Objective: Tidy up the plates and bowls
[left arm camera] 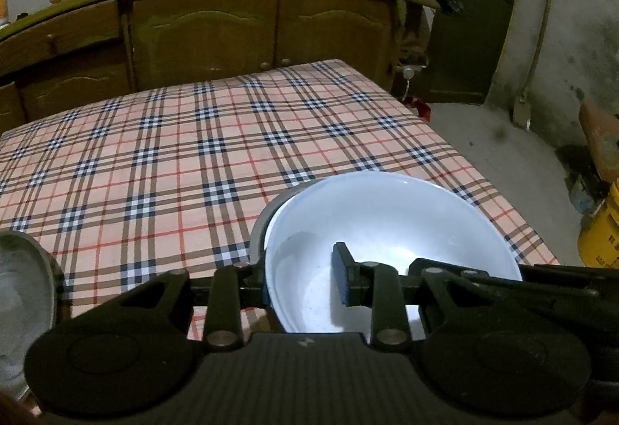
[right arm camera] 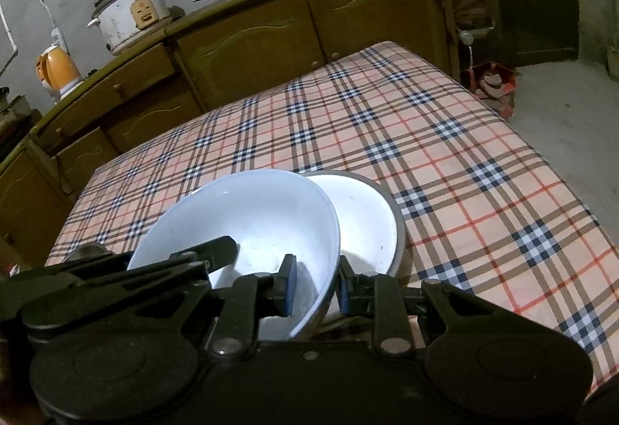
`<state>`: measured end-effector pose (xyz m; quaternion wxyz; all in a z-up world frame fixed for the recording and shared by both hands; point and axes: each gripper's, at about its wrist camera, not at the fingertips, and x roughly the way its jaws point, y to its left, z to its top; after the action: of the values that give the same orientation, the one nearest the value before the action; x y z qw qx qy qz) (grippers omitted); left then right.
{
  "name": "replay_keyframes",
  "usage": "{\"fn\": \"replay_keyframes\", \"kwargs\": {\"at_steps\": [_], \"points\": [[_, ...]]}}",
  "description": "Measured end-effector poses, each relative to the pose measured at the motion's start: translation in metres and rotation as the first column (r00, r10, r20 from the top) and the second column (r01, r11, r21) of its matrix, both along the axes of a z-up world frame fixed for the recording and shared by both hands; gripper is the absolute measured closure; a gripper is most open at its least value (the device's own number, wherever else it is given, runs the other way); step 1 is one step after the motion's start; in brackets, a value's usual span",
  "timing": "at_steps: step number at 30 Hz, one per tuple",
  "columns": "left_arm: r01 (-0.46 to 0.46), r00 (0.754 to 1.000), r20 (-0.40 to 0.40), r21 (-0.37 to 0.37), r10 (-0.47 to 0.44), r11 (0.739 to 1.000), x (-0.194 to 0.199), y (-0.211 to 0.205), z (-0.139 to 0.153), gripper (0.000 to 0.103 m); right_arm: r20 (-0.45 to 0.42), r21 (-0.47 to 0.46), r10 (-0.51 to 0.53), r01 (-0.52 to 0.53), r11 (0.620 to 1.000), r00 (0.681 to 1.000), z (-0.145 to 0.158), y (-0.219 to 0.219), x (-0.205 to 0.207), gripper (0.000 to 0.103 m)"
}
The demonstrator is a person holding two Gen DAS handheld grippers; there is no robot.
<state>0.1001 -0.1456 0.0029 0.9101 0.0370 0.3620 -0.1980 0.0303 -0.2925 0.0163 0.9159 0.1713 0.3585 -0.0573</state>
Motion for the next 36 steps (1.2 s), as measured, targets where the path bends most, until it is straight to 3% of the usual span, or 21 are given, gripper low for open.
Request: {"fn": "replay_keyframes", "kwargs": {"at_steps": [36], "points": [[0.027,0.998,-0.066,0.047,-0.024,0.999,0.043,-0.022,-0.013,0.072,-0.026,0.022,-0.018,0.018,1.0,1.0,-0.018,-0.028,0.046,0.075]]}}
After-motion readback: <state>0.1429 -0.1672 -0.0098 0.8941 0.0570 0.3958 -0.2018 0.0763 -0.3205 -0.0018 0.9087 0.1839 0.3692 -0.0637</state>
